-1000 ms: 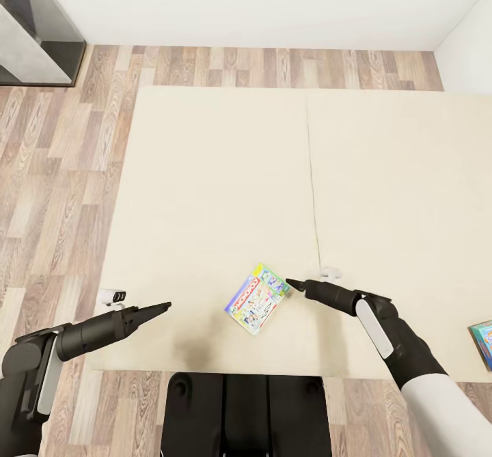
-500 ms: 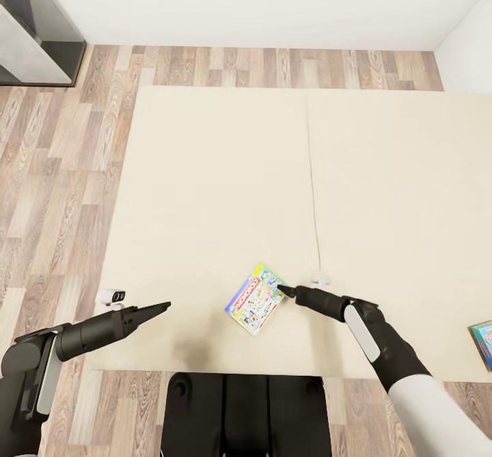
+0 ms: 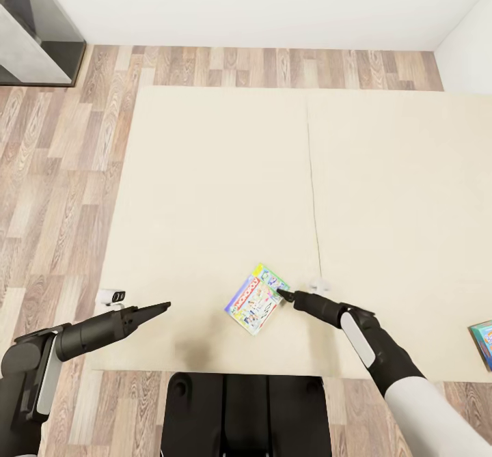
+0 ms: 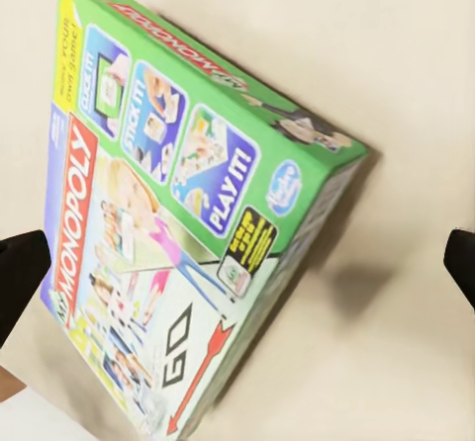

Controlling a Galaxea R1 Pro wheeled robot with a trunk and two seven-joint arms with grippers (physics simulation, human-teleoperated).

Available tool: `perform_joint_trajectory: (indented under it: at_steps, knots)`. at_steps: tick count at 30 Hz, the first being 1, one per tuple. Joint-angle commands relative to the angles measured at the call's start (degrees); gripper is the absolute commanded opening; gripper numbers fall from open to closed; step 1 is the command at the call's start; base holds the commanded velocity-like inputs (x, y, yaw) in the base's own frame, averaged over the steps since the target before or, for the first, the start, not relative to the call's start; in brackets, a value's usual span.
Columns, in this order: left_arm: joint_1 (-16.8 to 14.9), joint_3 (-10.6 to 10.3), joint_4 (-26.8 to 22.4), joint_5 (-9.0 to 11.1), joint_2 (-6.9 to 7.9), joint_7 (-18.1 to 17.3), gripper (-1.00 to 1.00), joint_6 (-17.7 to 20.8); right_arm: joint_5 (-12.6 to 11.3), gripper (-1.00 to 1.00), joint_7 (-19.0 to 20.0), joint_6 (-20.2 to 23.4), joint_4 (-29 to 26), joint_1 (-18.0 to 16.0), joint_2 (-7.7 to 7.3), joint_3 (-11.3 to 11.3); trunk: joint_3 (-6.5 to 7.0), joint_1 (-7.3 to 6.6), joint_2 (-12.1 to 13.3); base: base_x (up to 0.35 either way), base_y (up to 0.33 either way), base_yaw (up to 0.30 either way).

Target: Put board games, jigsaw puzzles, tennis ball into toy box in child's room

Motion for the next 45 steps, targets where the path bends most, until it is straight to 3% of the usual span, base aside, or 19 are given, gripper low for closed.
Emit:
perform_joint_trajectory:
  at_steps: [1, 6, 17, 45]
  knots:
    - [0.0, 0.0, 0.0, 0.0, 0.01, -0.2, 1.0, 0.6, -0.4, 1.0, -0.1, 0.2, 0.0, 0.0, 0.03, 0.1, -0.06, 0.03, -0.1, 0.0, 0.0, 0.0]
    - [0.0, 0.1, 0.0, 0.0, 0.01, -0.2, 1.0, 0.6, 0.3, 1.0, -0.1, 0.1, 0.2, 0.0, 0.75, 0.3, -0.06, 0.03, -0.1, 0.0, 0.0, 0.0]
    - [0.0, 0.2, 0.0, 0.1, -0.06, -0.2, 1.0, 0.6, 4.9, 1.0, -0.1, 0.1, 0.2, 0.0, 1.85, 0.4, -0.06, 0.03, -0.1, 0.0, 0.0, 0.0]
    - [0.0, 0.3, 0.0, 0.1, 0.01, -0.1, 1.0, 0.6, 5.3, 1.0, 0.6, 0.0, -0.5, -0.6, 1.98, 0.4, -0.06, 0.03, -0.1, 0.0, 0.0, 0.0]
